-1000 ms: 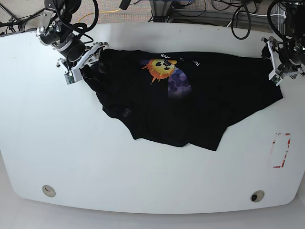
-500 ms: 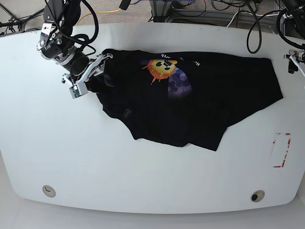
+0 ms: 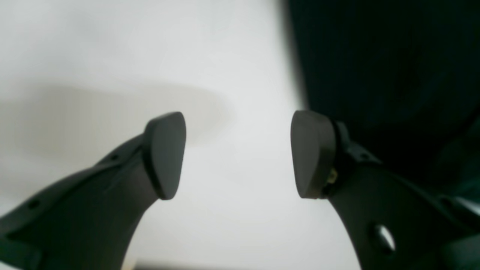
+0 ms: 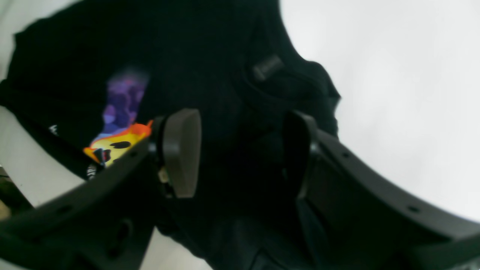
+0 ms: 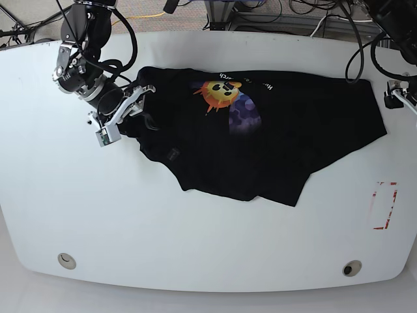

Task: Fold the T-shirt properly
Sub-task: 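Grasp the shirt's sleeve corner with the right gripper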

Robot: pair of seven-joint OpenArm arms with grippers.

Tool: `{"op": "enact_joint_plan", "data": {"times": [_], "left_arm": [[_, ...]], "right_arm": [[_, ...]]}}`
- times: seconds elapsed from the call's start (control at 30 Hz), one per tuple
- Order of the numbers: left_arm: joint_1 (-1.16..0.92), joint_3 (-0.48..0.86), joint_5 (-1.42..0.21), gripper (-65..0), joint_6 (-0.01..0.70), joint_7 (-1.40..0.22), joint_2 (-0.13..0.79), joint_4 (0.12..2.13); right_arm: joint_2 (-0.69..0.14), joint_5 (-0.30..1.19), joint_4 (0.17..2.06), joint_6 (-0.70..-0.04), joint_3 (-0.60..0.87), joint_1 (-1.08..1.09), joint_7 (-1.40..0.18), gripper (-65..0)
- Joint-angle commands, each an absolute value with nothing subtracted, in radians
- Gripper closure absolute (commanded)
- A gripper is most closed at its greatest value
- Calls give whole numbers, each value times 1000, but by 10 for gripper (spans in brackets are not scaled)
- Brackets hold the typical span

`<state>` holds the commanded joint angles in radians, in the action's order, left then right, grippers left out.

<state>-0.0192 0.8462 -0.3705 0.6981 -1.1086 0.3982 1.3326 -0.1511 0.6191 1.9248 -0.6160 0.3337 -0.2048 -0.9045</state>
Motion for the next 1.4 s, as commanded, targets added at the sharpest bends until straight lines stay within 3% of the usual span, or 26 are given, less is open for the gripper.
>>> {"op": "enact_joint_plan", "data": {"times": [0.3, 0.73, 0.93, 1.07, 1.2, 1.27, 1.4], "left_arm": [[19, 802, -375, -408, 698, -1070, 397, 1201], [87, 730, -372, -408, 698, -1064, 346, 1161], [107, 720, -371, -406, 698, -1064, 315, 1161], [107, 722, -372, -292, 698, -1063, 314, 1161], [101, 720, -371, -100, 698, -1013, 314, 1161], [97, 720, -371, -54, 698, -993, 314, 1161], [97, 720, -371, -43, 698, -989, 315, 1161]], "right_arm": [[-157, 533, 1925, -618, 331, -197, -905, -336], [-160, 516, 1920, -619, 331, -131, -905, -336], [-160, 516, 1813, -619, 328, -58, -905, -336], [-162, 515, 1702, -619, 288, 36, -905, -336], [-173, 515, 1573, -619, 205, 154, -901, -336], [-173, 515, 1497, -619, 159, 220, -900, -336], [-173, 515, 1337, -619, 82, 338, -892, -336]]}}
